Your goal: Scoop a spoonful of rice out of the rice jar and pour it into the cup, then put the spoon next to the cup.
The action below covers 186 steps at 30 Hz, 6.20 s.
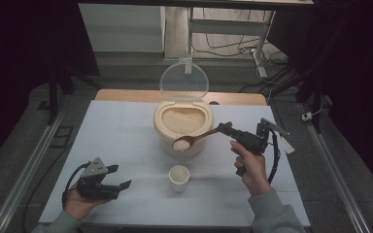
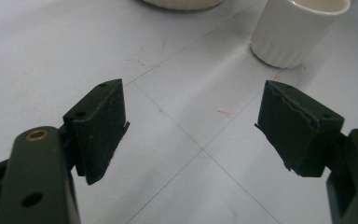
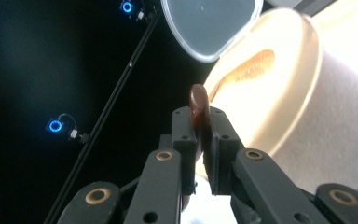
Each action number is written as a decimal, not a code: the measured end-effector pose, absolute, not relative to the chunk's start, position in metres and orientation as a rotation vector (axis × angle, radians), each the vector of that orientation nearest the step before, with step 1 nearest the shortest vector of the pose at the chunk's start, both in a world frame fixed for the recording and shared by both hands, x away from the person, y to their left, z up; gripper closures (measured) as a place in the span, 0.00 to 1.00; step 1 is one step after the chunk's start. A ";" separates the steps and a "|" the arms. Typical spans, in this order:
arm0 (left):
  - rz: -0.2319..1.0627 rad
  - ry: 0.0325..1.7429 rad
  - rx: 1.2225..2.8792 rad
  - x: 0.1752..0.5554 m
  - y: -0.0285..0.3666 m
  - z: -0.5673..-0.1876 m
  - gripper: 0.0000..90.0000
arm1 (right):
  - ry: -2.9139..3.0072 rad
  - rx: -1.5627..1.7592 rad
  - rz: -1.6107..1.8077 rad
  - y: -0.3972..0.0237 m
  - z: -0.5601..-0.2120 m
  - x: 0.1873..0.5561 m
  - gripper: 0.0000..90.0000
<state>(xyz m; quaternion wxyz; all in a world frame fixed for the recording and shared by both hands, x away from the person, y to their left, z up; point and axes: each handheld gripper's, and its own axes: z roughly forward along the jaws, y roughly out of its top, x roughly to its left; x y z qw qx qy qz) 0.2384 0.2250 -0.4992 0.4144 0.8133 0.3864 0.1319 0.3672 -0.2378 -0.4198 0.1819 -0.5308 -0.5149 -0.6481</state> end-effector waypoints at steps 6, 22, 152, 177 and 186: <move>0.331 0.971 2.047 0.239 0.225 -0.500 0.26 | -1.471 -1.485 -1.796 -0.238 -0.432 0.360 0.93; 0.330 0.973 2.048 0.239 0.225 -0.500 0.26 | -1.643 -1.497 -1.708 -0.234 -0.442 0.352 0.93; 0.332 0.976 2.062 0.240 0.225 -0.502 0.26 | -2.403 -0.940 -1.420 -0.219 -0.429 0.332 0.93; 0.325 0.981 2.074 0.241 0.224 -0.505 0.26 | -2.549 -1.244 -1.285 -0.191 -0.480 0.361 0.73; 0.323 0.980 2.078 0.241 0.224 -0.505 0.26 | -2.615 -1.364 -1.175 -0.187 -0.505 0.365 0.60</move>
